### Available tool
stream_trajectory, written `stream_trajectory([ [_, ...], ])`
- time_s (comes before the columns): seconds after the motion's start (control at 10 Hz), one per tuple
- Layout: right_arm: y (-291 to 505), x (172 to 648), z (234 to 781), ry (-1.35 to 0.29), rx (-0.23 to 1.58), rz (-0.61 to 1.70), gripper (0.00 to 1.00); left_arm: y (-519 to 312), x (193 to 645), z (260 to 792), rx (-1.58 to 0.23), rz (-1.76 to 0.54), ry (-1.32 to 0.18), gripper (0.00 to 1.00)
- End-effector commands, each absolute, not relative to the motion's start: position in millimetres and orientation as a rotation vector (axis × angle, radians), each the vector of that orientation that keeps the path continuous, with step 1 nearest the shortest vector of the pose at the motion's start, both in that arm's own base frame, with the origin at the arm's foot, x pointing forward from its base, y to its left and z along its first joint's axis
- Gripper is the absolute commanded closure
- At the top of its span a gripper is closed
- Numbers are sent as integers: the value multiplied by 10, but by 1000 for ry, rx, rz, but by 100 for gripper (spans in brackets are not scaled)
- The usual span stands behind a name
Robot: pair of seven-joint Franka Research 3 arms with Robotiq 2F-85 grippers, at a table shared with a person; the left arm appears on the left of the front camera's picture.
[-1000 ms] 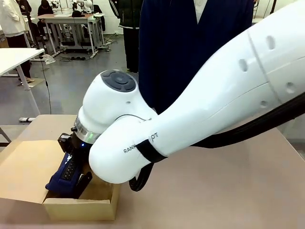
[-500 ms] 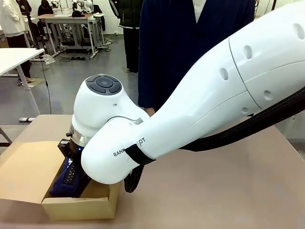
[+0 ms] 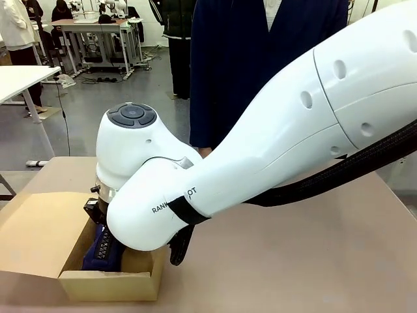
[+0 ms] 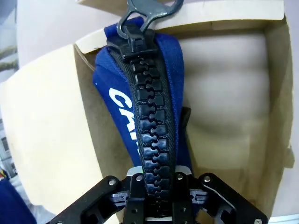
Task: Place items inside the box.
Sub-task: Pick up a Pencil pouch or Stapler and place it inside the Mailer Box closest to the robot.
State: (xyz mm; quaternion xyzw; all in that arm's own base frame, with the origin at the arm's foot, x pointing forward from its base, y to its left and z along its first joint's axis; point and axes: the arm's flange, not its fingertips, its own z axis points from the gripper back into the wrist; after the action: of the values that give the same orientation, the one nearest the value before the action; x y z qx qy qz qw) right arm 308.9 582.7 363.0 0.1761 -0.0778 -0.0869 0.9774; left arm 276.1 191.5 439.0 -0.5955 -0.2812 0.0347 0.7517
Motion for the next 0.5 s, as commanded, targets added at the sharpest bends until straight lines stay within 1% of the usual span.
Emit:
stream_trajectory([
  [0.0,5876,3118,3624,-181,320,-197,92,1907,2767,4405,-1315,62,-641,0],
  [0.3,5859,3124,3604,-185,316,-210,92,1907,2767,4405,-1315,62,-641,0],
  [0.4,5860,3124,3602,-172,322,-209,53,1907,2767,4405,-1315,62,-641,0],
])
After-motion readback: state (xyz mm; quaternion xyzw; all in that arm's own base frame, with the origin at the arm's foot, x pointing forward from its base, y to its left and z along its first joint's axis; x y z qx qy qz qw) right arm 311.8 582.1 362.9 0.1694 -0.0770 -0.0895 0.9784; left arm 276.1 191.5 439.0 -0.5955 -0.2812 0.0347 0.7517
